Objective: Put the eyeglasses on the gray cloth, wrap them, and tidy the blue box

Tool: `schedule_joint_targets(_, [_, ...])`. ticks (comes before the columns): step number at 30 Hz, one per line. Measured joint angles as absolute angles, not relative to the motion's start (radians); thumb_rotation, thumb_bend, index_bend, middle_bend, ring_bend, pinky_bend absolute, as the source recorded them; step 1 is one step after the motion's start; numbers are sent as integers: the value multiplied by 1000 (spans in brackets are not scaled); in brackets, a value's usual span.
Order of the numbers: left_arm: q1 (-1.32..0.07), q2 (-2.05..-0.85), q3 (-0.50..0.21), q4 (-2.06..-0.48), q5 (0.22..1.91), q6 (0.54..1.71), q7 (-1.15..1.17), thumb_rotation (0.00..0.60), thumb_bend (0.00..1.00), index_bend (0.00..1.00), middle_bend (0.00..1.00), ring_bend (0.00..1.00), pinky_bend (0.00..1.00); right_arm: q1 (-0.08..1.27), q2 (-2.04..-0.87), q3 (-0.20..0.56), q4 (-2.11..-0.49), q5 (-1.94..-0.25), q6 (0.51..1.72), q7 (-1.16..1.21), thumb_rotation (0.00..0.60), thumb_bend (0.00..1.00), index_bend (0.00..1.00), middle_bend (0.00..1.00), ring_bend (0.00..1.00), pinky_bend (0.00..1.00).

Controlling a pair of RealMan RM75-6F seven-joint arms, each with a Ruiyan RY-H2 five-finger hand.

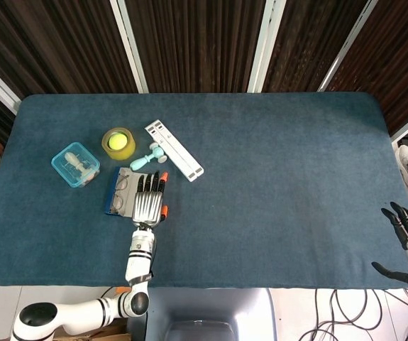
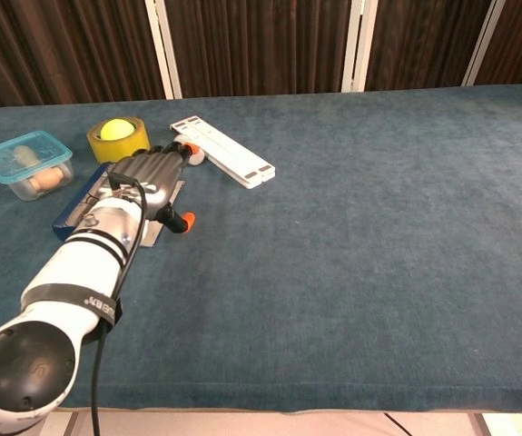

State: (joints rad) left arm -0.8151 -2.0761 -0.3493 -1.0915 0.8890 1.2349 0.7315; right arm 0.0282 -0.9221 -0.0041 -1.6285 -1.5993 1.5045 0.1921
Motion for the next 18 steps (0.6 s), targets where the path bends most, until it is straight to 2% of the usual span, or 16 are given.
schedule_joint_targets(18, [-798,-2075,-337,-1064,853,1193,807,600,322,0,0,0,59,29,-926,-5,-1629,-1598,1502,180,600,252,23,0,0,0])
